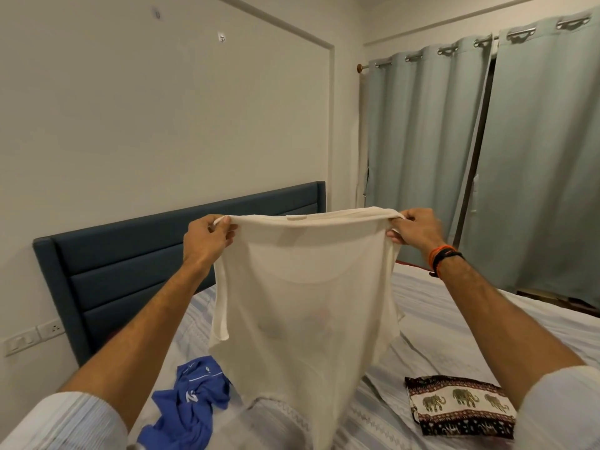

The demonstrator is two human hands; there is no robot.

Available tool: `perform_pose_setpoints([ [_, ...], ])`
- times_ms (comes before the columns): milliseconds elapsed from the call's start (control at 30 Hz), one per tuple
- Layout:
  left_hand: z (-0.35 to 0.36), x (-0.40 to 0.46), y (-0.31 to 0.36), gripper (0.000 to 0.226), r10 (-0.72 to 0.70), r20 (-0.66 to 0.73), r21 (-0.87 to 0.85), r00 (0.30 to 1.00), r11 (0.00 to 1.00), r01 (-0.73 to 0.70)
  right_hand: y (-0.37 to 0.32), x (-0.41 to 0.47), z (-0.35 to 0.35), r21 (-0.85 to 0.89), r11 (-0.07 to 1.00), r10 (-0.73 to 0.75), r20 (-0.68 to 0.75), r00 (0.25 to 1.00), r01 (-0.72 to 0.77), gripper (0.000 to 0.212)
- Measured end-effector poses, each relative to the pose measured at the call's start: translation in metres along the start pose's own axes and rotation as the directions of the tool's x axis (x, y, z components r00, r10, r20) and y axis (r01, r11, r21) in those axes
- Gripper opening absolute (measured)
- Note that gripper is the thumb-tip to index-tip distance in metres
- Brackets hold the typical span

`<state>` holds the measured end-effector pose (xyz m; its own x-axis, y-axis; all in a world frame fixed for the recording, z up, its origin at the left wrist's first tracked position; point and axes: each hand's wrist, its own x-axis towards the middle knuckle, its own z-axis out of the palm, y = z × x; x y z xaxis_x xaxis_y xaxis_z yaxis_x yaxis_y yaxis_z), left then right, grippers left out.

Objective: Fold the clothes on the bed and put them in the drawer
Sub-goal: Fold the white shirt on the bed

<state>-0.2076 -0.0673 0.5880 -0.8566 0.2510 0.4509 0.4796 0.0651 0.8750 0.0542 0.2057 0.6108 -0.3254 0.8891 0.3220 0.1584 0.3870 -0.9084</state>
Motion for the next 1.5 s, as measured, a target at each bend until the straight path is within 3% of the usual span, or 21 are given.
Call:
perform_pose_setpoints([
  [267, 0.004, -0.003, -0.003, 0.03, -0.018, -0.018, 0.049, 1.0, 0.999, 0.018, 0.011, -0.002, -0.002, 0.027, 0.999, 0.026, 0.057, 0.998, -0.028, 0.015],
  [467, -0.004, -0.011, -0.014, 0.028, 0.069, -0.043, 0.296, 0.997, 0.954, -0.053, 0.021, -0.003, -0.008, -0.209, 0.973, -0.072, 0.114, 0.991, 0.094, 0.022],
  [867, 0.006, -0.028, -0.029, 0.02, -0.098, 0.017, 0.163, 0.995, 0.982, 0.094, 0.048, 0.002, 0.005, -0.234, 0.972, 0.042, 0.216, 0.975, 0.01, 0.02],
  [1034, 0.023, -0.019, -0.064, 0.023, -0.178, 0.039, 0.195, 0.983, 0.966, 0.168, 0.078, 0.015, 0.026, -0.188, 0.969, 0.211, 0.303, 0.929, -0.159, 0.016],
  [1167, 0.052, -0.005, -0.12, 0.031, -0.319, 0.101, 0.27, 0.942, 0.92, 0.283, 0.129, 0.029, 0.063, -0.19, 0.921, 0.389, 0.41, 0.825, -0.34, 0.005],
  [1267, 0.078, 0.004, -0.165, 0.032, -0.423, 0.128, 0.3, 0.897, 0.879, 0.371, 0.165, 0.035, 0.091, -0.156, 0.825, 0.552, 0.433, 0.713, -0.544, 0.005],
  [1367, 0.104, 0.019, -0.201, 0.029, -0.55, 0.143, 0.273, 0.823, 0.821, 0.502, 0.193, 0.049, 0.118, -0.049, 0.711, 0.645, 0.445, 0.622, -0.702, 0.018],
  [1500, 0.142, 0.061, -0.232, 0.022, -0.714, 0.213, 0.061, 0.667, 0.691, 0.72, 0.21, 0.09, 0.165, 0.117, 0.614, 0.685, 0.413, 0.6, -0.781, 0.023],
])
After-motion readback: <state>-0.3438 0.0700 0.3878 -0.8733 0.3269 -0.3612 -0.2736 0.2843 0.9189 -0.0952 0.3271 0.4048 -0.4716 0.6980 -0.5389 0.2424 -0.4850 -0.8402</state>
